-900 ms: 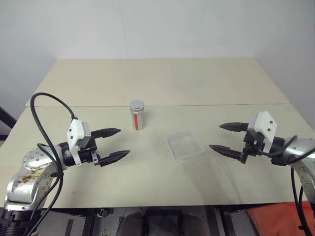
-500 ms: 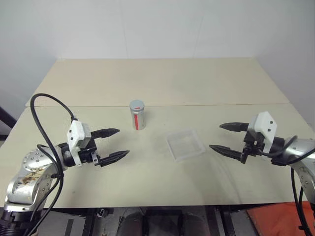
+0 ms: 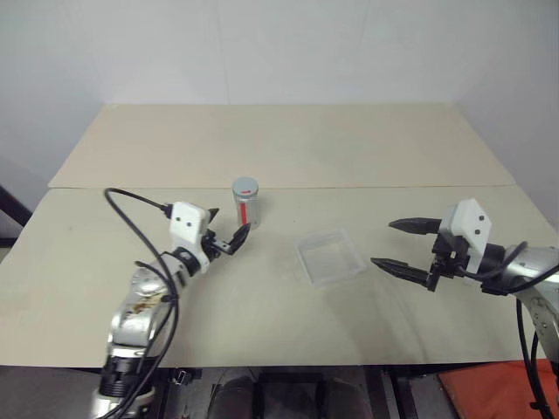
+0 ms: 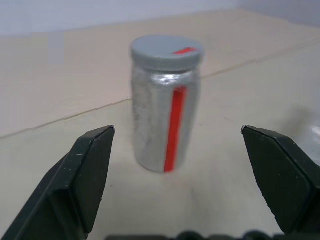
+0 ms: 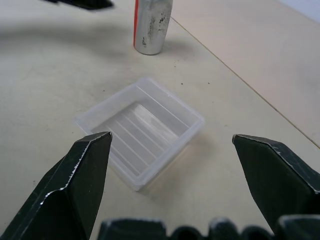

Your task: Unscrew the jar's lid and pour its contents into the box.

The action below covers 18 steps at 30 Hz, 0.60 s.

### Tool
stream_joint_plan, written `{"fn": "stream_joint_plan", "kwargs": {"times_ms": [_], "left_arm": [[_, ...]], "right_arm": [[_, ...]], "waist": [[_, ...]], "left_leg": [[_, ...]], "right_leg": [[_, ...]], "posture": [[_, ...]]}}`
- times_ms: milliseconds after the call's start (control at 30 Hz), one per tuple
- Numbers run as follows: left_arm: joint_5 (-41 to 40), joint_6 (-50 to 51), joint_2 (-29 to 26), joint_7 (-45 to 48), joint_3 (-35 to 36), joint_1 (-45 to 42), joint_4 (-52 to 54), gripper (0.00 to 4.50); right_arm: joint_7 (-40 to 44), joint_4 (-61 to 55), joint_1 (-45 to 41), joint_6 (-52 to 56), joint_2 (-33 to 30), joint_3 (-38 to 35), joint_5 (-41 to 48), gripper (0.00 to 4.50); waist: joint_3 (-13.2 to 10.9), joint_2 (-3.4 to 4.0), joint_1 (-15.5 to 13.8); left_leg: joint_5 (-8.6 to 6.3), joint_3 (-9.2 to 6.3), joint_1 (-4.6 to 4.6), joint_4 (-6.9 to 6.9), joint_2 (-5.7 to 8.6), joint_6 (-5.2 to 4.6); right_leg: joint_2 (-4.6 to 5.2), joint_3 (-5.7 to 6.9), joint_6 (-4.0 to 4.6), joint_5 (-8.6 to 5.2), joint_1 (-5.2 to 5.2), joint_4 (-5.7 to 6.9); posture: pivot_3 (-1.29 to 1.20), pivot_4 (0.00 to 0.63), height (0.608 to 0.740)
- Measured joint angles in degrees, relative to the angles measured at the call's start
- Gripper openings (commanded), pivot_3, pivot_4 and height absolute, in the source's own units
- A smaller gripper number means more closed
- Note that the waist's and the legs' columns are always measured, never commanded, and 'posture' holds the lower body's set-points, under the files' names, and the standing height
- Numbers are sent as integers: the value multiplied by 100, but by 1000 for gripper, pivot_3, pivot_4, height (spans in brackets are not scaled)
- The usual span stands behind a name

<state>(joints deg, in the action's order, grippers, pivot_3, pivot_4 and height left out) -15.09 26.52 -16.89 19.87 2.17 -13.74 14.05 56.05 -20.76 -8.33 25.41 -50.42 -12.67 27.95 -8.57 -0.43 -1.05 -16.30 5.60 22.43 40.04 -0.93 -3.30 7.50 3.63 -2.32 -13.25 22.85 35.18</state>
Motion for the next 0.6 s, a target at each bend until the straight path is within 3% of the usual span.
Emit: {"fn": "stream_joint_plan", "kwargs": {"times_ms": [300, 600], "left_arm": [[751, -181, 755, -1087, -240, -388, -546, 4413], [1178, -680, 1112, -1504, -383, -653, -1057, 4413]], "right_arm": [[-53, -120, 24, 0, 0, -45, 23, 4500], [-110, -168, 37, 0, 0, -125, 34, 4500]], "waist": [[-1, -2, -14], [-1, -2, -46]], "left_leg": [[-2, -6, -3, 4, 0, -4], [-3, -7, -3, 4, 0, -5]], "right_leg": [[1, 6, 0, 1, -12, -6], [2, 9, 0, 1, -13, -8]], "posture": [[0, 150, 740], [0, 150, 740]]}}
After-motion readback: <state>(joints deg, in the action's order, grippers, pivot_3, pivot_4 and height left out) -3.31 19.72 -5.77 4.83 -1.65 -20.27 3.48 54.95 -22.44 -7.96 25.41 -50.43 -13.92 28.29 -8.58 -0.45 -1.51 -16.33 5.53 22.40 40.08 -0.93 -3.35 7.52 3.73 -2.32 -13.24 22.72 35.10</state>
